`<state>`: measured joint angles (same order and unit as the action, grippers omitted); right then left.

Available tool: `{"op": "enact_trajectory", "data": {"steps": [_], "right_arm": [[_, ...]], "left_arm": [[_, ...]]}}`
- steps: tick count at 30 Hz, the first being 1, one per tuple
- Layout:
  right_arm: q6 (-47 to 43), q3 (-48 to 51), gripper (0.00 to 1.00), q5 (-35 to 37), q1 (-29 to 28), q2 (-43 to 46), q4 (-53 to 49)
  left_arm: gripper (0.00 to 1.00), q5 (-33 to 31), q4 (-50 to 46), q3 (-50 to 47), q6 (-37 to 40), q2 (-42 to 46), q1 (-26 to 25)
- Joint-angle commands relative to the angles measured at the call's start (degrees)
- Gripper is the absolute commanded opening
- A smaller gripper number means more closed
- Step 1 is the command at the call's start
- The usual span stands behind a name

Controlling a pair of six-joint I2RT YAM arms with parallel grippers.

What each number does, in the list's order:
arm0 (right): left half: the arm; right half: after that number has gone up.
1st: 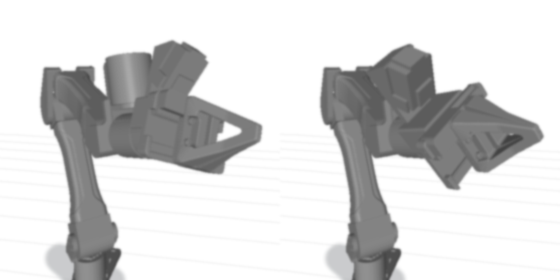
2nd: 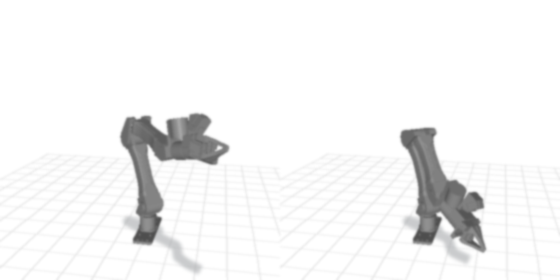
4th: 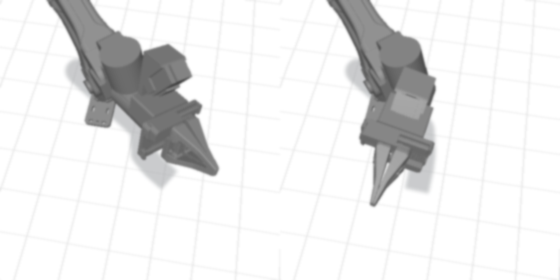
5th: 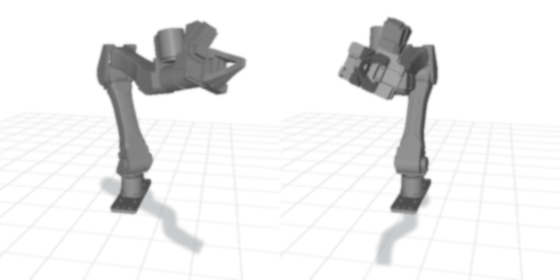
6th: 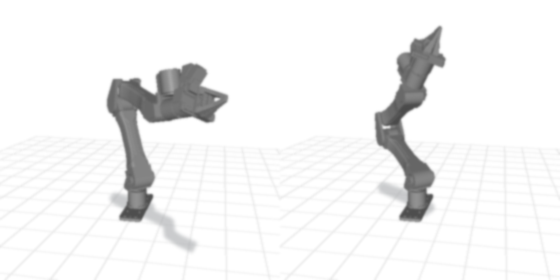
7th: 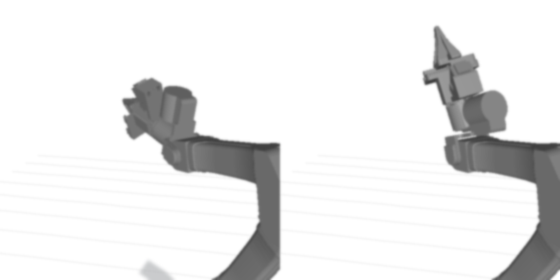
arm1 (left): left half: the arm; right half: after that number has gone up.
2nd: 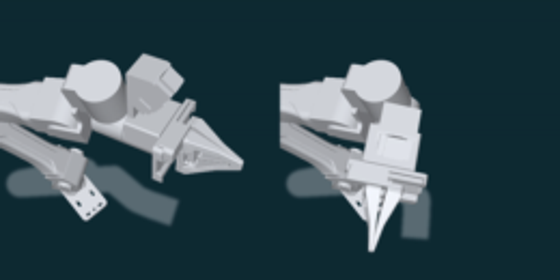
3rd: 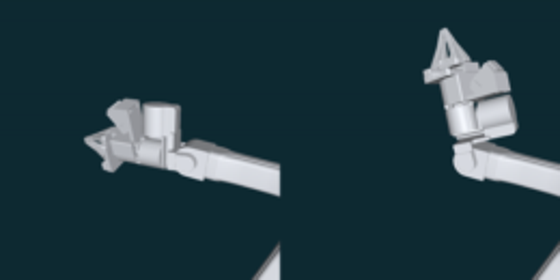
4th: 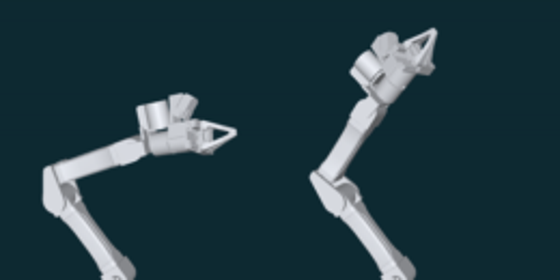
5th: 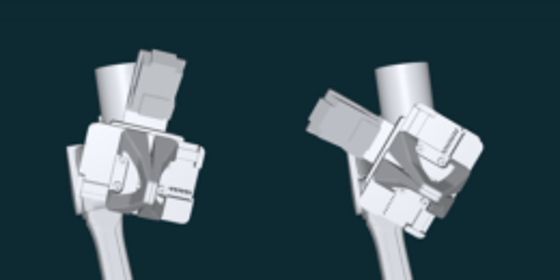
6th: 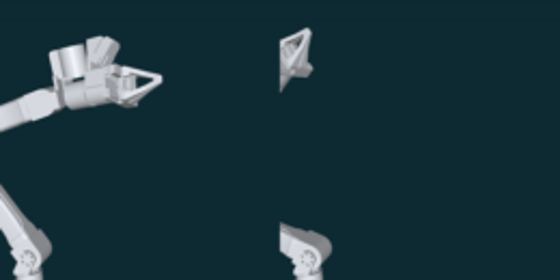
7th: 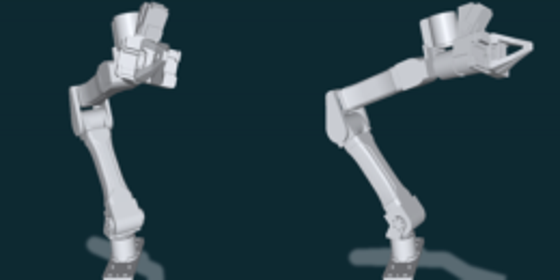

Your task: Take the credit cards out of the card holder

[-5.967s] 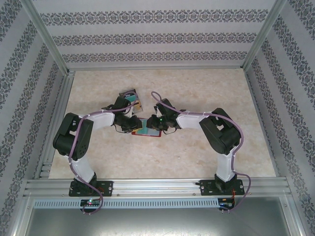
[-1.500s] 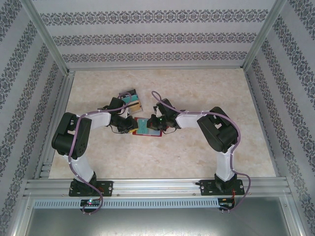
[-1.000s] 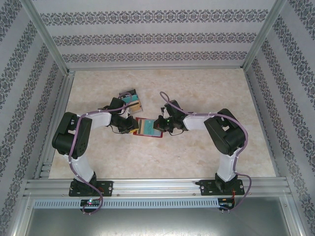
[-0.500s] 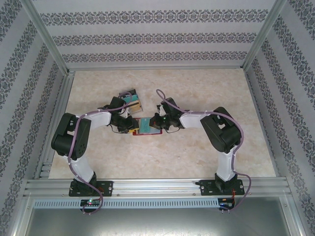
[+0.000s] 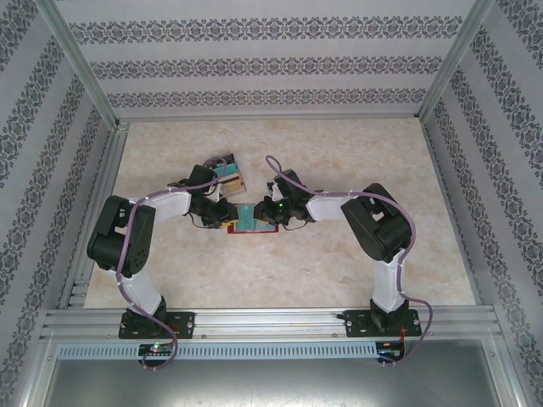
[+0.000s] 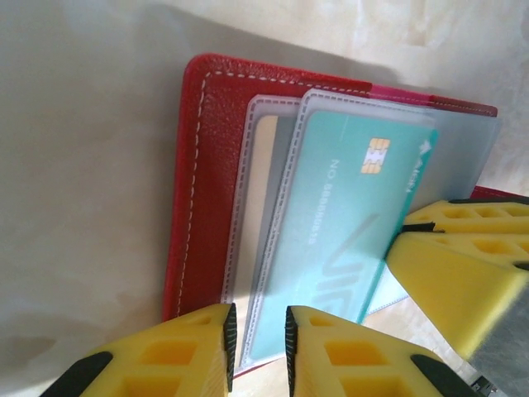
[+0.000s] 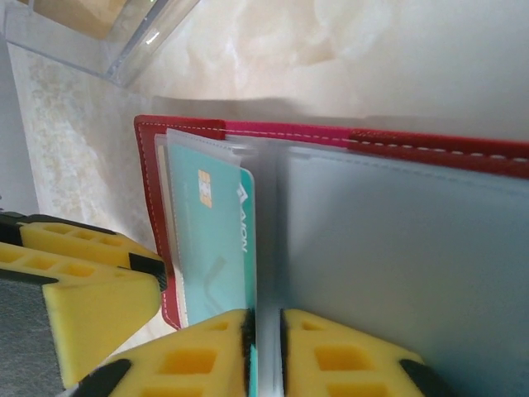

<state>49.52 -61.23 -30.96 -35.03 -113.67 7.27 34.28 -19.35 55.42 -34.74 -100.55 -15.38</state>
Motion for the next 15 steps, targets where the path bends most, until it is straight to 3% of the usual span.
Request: {"op": "enact_trajectory", "data": {"steps": [1,5,15], "right_arm": [[0.1,0.4,0.11,1.0,-0.1,0.2,-0.5],[0.1,0.3,0.00,0.9,-0.1,0.0,-0.4],[0.1,0.7,0.00,1.3,-0.3,0.5,-0.5]], "left_arm": [[0.25,0.3,-0.8,1.4,-0.2,0.9,-0.6],[0.25,0.9,-0.3,1.7,-0.1,0.6,-1.0],[0.25,1.3,2.1,2.5,-1.1,-1.0,-2.6]]}}
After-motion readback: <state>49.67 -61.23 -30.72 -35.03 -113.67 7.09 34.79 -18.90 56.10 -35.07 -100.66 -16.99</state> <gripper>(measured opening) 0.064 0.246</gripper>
